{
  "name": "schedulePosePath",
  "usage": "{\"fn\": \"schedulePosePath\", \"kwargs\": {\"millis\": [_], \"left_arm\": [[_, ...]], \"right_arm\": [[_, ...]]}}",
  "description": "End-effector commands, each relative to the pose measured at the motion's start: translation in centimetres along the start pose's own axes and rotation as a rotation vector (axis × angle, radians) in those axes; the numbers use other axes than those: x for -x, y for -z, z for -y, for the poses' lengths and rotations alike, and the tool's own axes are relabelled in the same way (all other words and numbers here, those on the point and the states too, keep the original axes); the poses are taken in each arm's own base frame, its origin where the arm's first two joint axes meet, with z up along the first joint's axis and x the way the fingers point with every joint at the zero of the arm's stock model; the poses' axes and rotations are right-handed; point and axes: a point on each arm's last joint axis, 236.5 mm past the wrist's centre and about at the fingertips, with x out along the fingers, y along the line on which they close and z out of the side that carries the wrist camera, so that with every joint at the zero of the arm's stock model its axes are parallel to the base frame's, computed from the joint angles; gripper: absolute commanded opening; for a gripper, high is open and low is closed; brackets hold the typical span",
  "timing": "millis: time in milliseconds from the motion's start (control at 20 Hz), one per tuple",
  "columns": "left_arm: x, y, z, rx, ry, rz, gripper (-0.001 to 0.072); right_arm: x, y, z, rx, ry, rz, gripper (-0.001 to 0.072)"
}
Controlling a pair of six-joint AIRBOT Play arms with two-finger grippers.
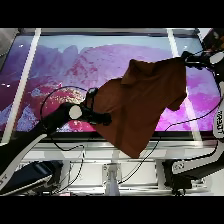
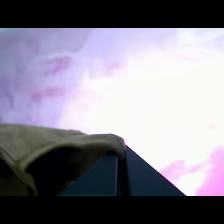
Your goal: Fold the clothes and pants, and hang the long-sleeved shirts on hangers.
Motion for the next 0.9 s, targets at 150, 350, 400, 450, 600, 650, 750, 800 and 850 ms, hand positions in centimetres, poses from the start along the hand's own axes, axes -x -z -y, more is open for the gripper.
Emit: {"fn": "schedulePosePath", "kwargs": {"millis": [150,350,400,450,600,650,750,800,850], "left_arm": [[-2.4,2.9,3.4,0.020,0.079,-0.003,0.0524],[-5.6,3.2,5.4,0.148,0.124,0.022,0.0524],[-6.6,4.0,5.9,0.186,0.135,-0.002,0.0525],[-7.4,5.0,6.2,0.205,0.139,-0.033,0.0525],[-8.6,6.7,7.6,0.202,0.173,-0.068,0.0528],[-8.8,6.7,8.2,0.206,0.192,-0.061,0.0529],[-9.3,7.3,8.7,0.216,0.202,-0.069,0.0562],[-9.7,7.8,8.7,0.212,0.196,-0.082,0.0656],[-10.1,8.4,8.7,0.209,0.190,-0.095,0.0667]], "right_arm": [[2.8,-5.2,5.9,-0.327,0.059,0.186,0.0011],[3.7,-5.5,7.8,-0.361,0.083,0.193,0.0012],[3.7,-5.5,7.9,-0.363,0.086,0.194,0.0011],[3.7,-5.5,8.0,-0.362,0.086,0.194,0.0012],[3.7,-5.5,8.0,-0.361,0.087,0.194,0.0012],[3.7,-5.5,8.0,-0.361,0.087,0.194,0.0012],[3.7,-5.5,8.0,-0.361,0.086,0.194,0.0012],[3.7,-5.5,8.0,-0.361,0.087,0.194,0.0012],[3.7,-5.5,8.0,-0.361,0.087,0.194,0.0012]]}}
